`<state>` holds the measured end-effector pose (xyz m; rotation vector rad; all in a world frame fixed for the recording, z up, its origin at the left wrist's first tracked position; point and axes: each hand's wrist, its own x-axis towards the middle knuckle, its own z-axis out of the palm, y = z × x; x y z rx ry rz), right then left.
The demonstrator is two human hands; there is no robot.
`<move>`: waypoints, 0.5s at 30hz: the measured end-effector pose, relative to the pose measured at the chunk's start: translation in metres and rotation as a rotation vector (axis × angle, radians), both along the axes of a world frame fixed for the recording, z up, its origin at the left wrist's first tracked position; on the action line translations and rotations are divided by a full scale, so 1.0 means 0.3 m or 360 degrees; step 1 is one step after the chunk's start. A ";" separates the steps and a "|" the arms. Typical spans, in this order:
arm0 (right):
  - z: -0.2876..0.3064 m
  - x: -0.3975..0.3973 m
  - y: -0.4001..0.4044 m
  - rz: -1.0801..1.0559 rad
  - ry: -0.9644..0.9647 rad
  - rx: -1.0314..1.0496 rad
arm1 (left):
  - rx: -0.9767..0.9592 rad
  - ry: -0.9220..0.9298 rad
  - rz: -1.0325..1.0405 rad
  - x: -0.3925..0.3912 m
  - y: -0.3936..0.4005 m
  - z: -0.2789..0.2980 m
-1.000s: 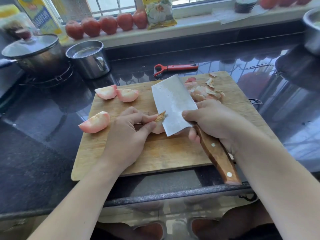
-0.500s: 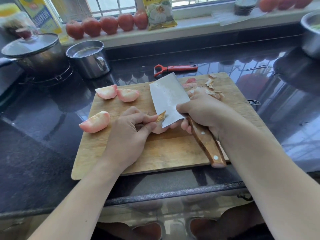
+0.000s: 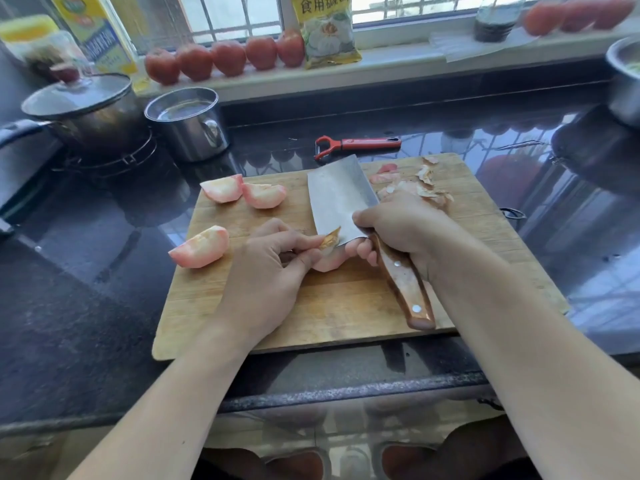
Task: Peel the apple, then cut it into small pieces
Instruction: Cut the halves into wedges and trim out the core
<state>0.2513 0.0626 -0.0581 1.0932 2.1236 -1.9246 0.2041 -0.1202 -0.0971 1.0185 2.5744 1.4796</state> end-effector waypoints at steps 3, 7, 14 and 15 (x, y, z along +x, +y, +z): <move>-0.007 0.003 -0.006 -0.0029 0.0030 -0.0028 | -0.0029 0.0042 0.0016 -0.006 0.002 -0.012; -0.002 0.015 -0.031 -0.0073 0.0126 -0.0111 | -0.0092 0.0104 0.0004 -0.004 0.008 -0.017; 0.004 0.051 -0.058 -0.0107 0.0258 -0.0195 | -0.0260 0.0590 0.0070 0.022 0.027 -0.039; 0.006 0.051 -0.059 -0.0107 0.0250 -0.0209 | -0.0274 0.0683 0.0085 0.027 0.029 -0.044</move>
